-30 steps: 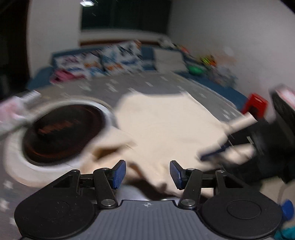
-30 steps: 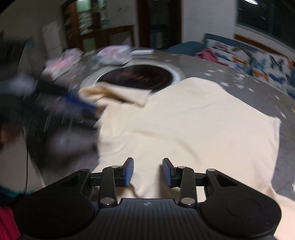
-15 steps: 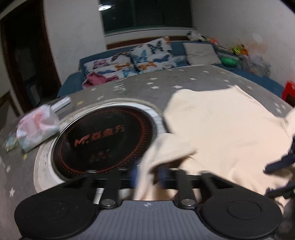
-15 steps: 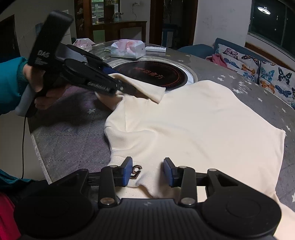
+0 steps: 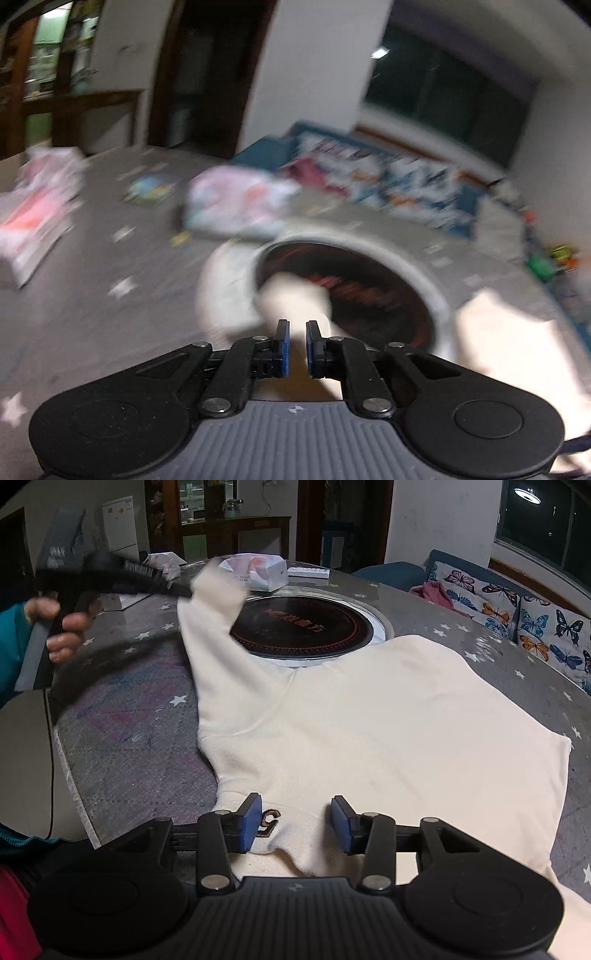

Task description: Fold clothes

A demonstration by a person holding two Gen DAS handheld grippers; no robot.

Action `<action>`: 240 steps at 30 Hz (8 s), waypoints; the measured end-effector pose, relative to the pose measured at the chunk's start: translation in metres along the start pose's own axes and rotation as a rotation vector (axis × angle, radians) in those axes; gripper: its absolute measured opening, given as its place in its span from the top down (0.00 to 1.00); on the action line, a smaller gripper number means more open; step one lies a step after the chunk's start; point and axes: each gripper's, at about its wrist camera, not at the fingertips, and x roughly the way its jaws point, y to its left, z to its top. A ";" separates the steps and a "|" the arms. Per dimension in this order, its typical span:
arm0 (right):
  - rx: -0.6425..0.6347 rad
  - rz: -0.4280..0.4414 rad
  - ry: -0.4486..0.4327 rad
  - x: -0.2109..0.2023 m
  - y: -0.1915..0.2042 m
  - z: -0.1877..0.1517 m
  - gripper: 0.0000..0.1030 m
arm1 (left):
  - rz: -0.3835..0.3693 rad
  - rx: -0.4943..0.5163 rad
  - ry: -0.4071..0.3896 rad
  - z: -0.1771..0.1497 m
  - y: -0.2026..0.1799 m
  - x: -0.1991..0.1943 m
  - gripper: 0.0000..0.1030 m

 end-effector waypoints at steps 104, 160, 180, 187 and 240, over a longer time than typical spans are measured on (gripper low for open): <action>0.479 -0.362 -0.031 0.041 -0.250 0.024 0.72 | -0.150 0.433 0.086 0.037 -0.215 0.174 0.90; 0.819 -0.598 -0.133 -0.125 -0.178 -0.158 0.64 | -0.613 0.610 0.140 -0.104 -0.303 -0.022 0.86; 0.863 -0.765 -0.190 -0.123 -0.207 -0.172 0.96 | -0.618 0.663 0.191 -0.130 -0.315 -0.017 0.74; 0.793 -0.788 -0.215 -0.130 -0.207 -0.155 0.96 | -0.634 0.664 0.172 -0.126 -0.316 -0.022 0.72; 0.129 -0.099 -0.145 -0.041 -0.011 0.024 0.90 | -0.351 0.309 0.037 -0.067 -0.136 -0.040 0.60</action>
